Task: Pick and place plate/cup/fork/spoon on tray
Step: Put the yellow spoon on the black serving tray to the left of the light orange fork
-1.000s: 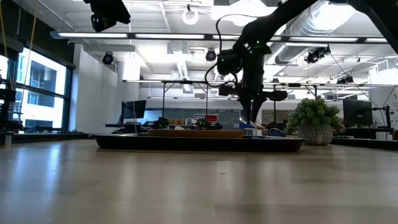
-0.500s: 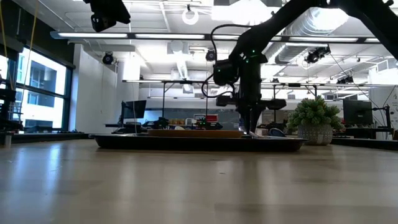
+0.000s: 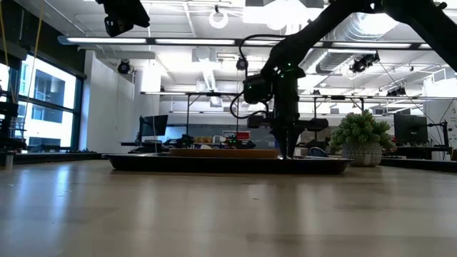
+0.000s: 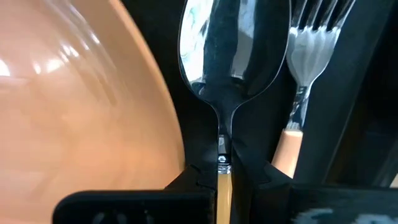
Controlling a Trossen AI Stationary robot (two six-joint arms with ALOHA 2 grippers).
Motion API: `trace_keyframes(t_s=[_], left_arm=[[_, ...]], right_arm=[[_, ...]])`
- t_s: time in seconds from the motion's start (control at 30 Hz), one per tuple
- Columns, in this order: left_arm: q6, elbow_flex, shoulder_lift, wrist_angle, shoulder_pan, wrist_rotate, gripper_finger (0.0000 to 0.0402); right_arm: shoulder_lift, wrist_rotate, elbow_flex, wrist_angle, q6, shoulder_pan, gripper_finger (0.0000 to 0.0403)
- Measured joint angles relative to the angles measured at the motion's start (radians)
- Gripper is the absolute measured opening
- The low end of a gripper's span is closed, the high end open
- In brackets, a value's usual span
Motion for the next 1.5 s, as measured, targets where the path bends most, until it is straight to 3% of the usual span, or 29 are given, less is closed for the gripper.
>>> trace_keyframes(t_s=[1.13,1.5], left_arm=[[0.001,0.000,0.000,-0.001,0.000,0.000,0.0037],[0.002,0.000,0.000,-0.001,0.000,0.000,0.0037]], right_arm=[[0.000,0.043,0.000,0.003,0.003,-0.016,0.0015],[0.000,0.064,0.000,0.006,0.011,-0.014,0.0056]])
